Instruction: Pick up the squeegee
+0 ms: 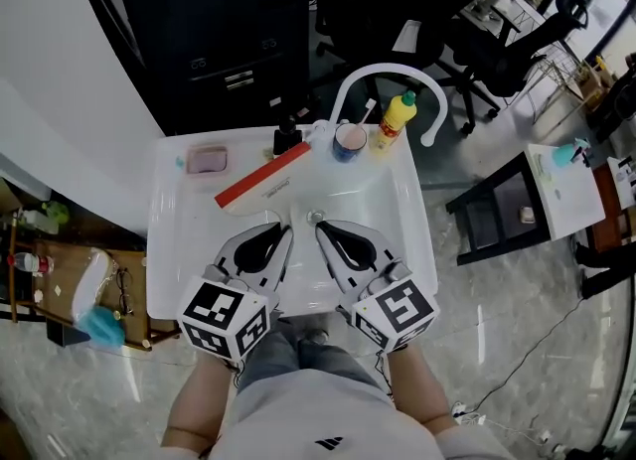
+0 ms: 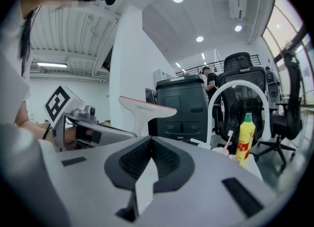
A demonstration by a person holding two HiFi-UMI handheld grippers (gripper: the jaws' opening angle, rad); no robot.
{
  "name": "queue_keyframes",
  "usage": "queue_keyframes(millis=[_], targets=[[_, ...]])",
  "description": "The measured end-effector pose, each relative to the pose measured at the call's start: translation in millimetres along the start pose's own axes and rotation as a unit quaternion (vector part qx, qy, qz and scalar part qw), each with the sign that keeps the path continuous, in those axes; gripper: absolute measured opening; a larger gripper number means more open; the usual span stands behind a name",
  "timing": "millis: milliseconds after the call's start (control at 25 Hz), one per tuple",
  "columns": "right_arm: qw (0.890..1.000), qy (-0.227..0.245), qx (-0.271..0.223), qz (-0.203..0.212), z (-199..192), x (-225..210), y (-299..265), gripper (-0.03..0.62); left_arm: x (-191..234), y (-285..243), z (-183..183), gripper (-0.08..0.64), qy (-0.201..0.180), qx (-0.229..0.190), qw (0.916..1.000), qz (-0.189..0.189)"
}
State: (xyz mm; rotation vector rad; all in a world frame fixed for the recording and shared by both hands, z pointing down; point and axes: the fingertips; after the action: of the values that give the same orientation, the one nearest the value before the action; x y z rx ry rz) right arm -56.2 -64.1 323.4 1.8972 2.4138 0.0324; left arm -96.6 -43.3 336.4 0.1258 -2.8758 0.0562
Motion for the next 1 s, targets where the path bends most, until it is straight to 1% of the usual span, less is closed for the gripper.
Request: queue_keyframes(millis=[160, 600, 1000], targets=[[1.000, 0.000, 0.005, 0.006, -1, 4, -1, 0.009, -4, 4, 7, 0.034, -0.011, -0.011, 0.9999, -0.001], [1.000, 0.003, -0.004, 0.017, 4, 13, 1, 0.009, -5, 12, 8, 0.035, -0.004, -0.018, 0.9998, 0.003], [1.000, 0.002, -0.007, 0.020, 5, 10, 5, 0.009, -12, 9, 11, 0.035, -0.012, -0.021, 0.9997, -0.002]])
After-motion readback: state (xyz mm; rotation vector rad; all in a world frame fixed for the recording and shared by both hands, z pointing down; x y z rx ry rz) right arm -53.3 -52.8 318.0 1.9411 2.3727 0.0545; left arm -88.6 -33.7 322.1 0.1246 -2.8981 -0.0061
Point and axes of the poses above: the fingertips, and each gripper's own axes: y backward along the fingers, x to its left, z out of its top, and after that the axes turned 13 degrees about -x, right-handed
